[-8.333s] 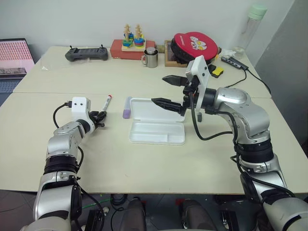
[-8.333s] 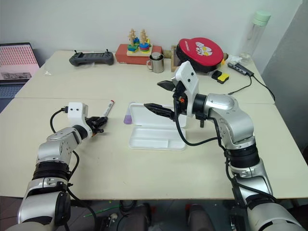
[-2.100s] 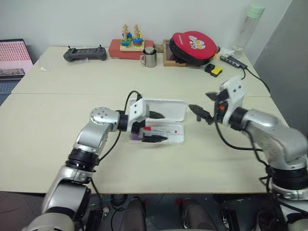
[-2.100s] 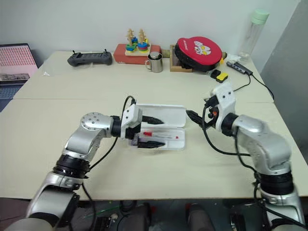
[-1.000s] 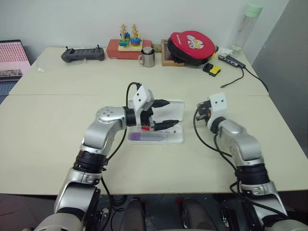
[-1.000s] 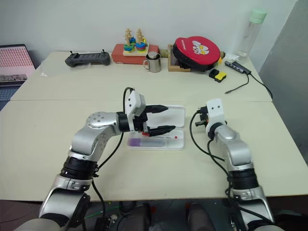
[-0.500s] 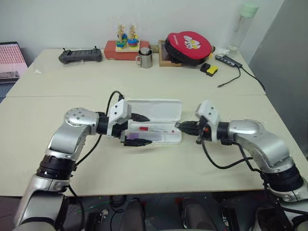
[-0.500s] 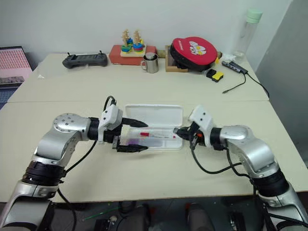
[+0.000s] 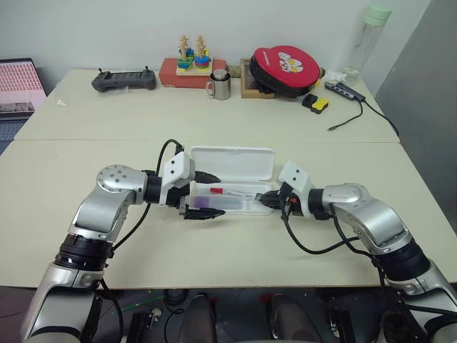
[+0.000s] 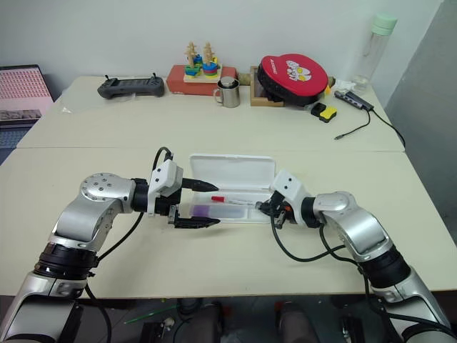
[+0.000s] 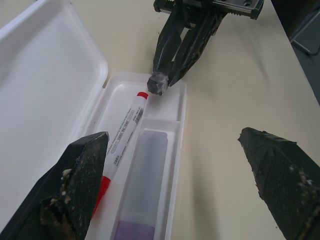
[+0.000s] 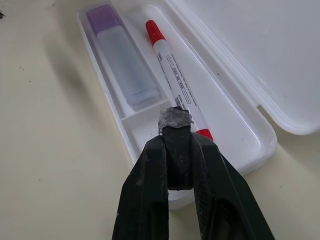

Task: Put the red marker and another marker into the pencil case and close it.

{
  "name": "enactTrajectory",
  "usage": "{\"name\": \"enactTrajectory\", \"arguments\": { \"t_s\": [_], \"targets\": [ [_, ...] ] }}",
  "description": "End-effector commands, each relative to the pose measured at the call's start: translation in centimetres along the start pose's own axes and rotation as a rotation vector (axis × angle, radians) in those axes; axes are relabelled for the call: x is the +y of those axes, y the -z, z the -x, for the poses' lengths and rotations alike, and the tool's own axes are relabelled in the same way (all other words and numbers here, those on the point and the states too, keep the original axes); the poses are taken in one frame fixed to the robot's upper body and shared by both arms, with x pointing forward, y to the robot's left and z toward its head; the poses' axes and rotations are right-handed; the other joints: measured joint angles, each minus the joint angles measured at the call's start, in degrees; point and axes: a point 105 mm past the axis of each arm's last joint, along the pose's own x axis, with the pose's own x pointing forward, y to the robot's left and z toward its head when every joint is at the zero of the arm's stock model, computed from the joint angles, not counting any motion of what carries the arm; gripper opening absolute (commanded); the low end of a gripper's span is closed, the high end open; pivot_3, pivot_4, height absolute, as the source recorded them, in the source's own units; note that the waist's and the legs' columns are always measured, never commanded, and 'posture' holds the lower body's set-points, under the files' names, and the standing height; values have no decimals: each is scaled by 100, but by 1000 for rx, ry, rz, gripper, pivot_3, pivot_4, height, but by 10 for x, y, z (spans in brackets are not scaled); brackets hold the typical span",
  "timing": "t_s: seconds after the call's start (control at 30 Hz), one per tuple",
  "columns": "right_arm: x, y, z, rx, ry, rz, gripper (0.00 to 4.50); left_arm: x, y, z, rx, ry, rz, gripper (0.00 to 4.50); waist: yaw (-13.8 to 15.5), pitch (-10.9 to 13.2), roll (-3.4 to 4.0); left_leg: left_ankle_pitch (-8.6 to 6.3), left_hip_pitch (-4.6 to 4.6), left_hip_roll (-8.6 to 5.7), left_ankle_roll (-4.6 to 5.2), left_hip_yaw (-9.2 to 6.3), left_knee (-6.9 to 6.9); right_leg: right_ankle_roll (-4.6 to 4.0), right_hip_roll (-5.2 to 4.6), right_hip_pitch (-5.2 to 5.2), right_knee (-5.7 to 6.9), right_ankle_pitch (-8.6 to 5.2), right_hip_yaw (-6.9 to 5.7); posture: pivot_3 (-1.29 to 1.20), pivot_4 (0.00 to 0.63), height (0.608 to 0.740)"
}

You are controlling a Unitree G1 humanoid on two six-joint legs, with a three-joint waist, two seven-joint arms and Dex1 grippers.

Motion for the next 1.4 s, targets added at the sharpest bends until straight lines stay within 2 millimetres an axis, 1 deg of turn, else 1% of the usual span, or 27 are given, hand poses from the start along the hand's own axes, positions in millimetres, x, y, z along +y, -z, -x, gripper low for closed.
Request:
{"name": "enactTrajectory", "arguments": {
  "t_s": [0.03, 0.17, 0.23, 0.3, 0.37, 0.4, 0.43, 0.47, 0.53, 0.57, 0.6, 0.67, 0.73, 0.8, 0.87, 0.93, 1.07, 1.2, 1.3, 1.33, 1.4],
  "targets": [
    [3, -12, 2, -37, -10, 37, 1727, 0, -12, 1, -27, -16, -37, 4500, 0, 0, 0, 0, 0, 0, 0, 0, 0, 1, 0, 0, 0, 0, 0, 0, 150, 740],
    [2, -14, 2, -41, -8, 41, 2670, 0, -13, 0, -33, -25, -29, 4500, 1, 0, 0, 0, 0, 0, 0, 0, 0, 0, 0, 0, 0, 0, 0, 0, 150, 740],
    [1, -18, 3, -56, -6, 43, 3078, 1, -12, 1, -31, -38, -22, 4500, 1, 0, 0, 0, 0, 0, 0, 0, 0, 0, 0, 0, 0, 0, 0, 0, 150, 740],
    [0, -33, 8, -123, -14, 33, 3403, 3, -12, 4, -47, -71, -1, 4500, 0, 0, 0, 0, 0, 0, 0, 0, 0, 0, 0, 0, 0, 0, 0, 0, 150, 740],
    [9, -60, 19, -254, -99, 7, 3141, 7, -17, 10, -106, -128, 55, 4500, -1, 0, 0, 0, 0, 0, 0, 0, 0, 0, 0, 0, 2, 1, 0, 0, 150, 740],
    [13, -68, 23, -294, -126, 0, 3016, 8, -19, 12, -126, -147, 73, 4500, -1, 1, -1, 0, 0, 0, 0, 0, 0, 0, 0, 0, 2, 0, 0, 0, 150, 740],
    [14, -73, 26, -314, -138, -5, 2720, 8, -20, 13, -135, -158, 83, 4500, -10, 1, 0, 0, 0, 0, 0, 0, 0, 1, 0, 0, 2, 1, 0, 0, 150, 740],
    [10, -77, 27, -326, -120, -1, 2362, 7, -23, 15, -155, -164, 101, 4500, -13, 0, -1, 0, 0, 1, 0, 0, 1, 1, 0, 1, 3, 1, 0, 0, 150, 740],
    [-2, -94, 29, -363, -71, 10, 1803, 8, -25, 24, -199, -214, 149, 4500, -34, 0, -1, 0, 3, 1, 0, -3, 1, 1, 0, 4, 3, 1, -3, 0, 150, 740],
    [-15, -107, 30, -390, -22, 4, 1578, 11, -27, 32, -222, -258, 172, 4500, -42, 0, -1, 0, 5, 1, 0, -2, 1, 1, 0, 4, 4, 1, 0, 0, 150, 740],
    [-23, -116, 30, -407, 8, -3, 1350, 12, -28, 37, -235, -287, 186, 4500, -53, 0, -1, 0, 6, 1, 0, -2, 0, 2, 0, 5, 4, 1, -1, 0, 150, 740],
    [-44, -133, 24, -407, 91, 0, 939, 18, -37, 50, -290, -359, 200, 4500, -63, 1, 0, 0, 12, 3, 0, -2, 0, 3, 1, 5, 9, 3, 0, 0, 150, 740],
    [-60, -143, 14, -379, 146, -8, 495, 21, -49, 60, -354, -396, 206, 4500, -51, 1, 0, 1, 14, 3, 1, -3, 1, 4, 1, 4, 11, 3, -1, 0, 150, 740],
    [-75, -145, 1, -329, 218, -33, 56, 23, -60, 68, -408, -422, 199, 4500, -39, 0, -2, 1, 14, 3, 0, -3, 0, 3, 1, 6, 7, 4, -1, 0, 150, 740],
    [-82, -143, -14, -276, 247, -44, 11, 24, -70, 75, -455, -440, 203, 4500, -23, 0, -2, 1, 13, 2, 0, 0, -2, -2, 0, 7, 3, 7, 0, 0, 150, 740],
    [-84, -142, -19, -259, 250, -43, 11, 24, -73, 77, -469, -445, 211, 4500, 3, -1, -3, 0, 10, 1, 0, 0, -3, -22, 0, 6, 2, 16, -1, 0, 150, 740],
    [-82, -131, -40, -179, 228, 0, 11, 18, -65, 87, -449, -484, 215, 4500, -4, -1, -3, -1, -3, -2, -2, 3, -6, -24, -4, -3, -3, 17, 1, 0, 150, 740],
    [-81, -118, -48, -128, 207, 27, 11, 10, -60, 84, -424, -462, 219, 4500, -33, 0, -2, -1, -2, 1, -2, 3, -15, -30, -1, -11, 4, 14, -3, 0, 150, 740],
    [-71, -113, -52, -108, 144, 46, 11, 10, -60, 84, -424, -470, 218, 4500, -31, -1, -2, -1, -2, 1, -2, 2, -13, -30, -1, -8, 5, 14, -3, 0, 150, 740],
    [-65, -111, -52, -103, 106, 62, 11, 10, -58, 83, -414, -472, 215, 4500, -32, -1, -2, -1, -1, 1, -2, 2, -13, -29, -1, -8, 4, 14, -2, 0, 150, 740],
    [-42, -110, -50, -104, -22, 109, 11, 10, -57, 81, -409, -468, 215, 4500, -31, -1, -2, -1, 0, 1, -2, 2, -13, -29, -1, -8, 4, 14, -2, 0, 150, 740]
  ]
}}
